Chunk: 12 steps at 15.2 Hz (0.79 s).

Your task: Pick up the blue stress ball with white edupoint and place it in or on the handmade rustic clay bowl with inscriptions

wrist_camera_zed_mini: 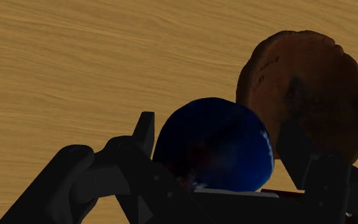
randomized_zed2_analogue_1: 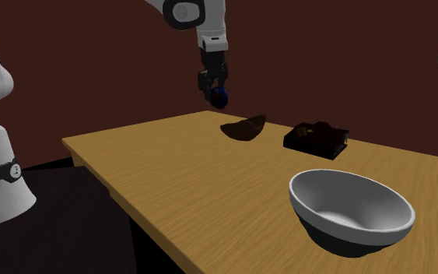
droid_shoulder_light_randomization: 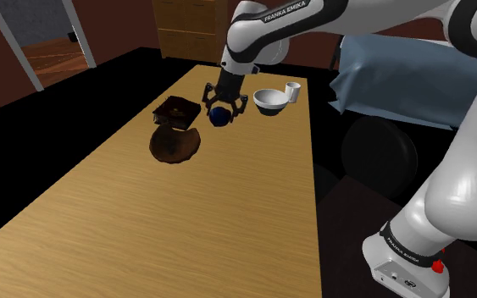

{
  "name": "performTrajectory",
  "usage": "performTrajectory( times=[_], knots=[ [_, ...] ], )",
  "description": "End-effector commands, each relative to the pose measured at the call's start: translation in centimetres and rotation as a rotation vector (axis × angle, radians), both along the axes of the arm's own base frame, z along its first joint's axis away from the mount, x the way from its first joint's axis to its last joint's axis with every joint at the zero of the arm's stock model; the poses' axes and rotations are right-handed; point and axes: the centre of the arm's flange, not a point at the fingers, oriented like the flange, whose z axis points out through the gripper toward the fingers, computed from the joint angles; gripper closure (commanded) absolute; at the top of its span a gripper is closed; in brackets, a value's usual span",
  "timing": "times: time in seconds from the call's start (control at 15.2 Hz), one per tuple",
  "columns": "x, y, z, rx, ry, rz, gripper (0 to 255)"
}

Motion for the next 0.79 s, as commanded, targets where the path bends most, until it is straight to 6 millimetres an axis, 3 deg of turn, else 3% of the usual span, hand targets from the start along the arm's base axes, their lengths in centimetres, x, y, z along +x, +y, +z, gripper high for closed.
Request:
performTrajectory(
  times=[0.0, 0.73],
  knots=[
    [2.2, 1.5, 0.0, 0.000, 0.000, -0.001, 255],
    [13.8, 10.2, 0.8, 0.000, 0.000, -0.001, 255]
  ],
)
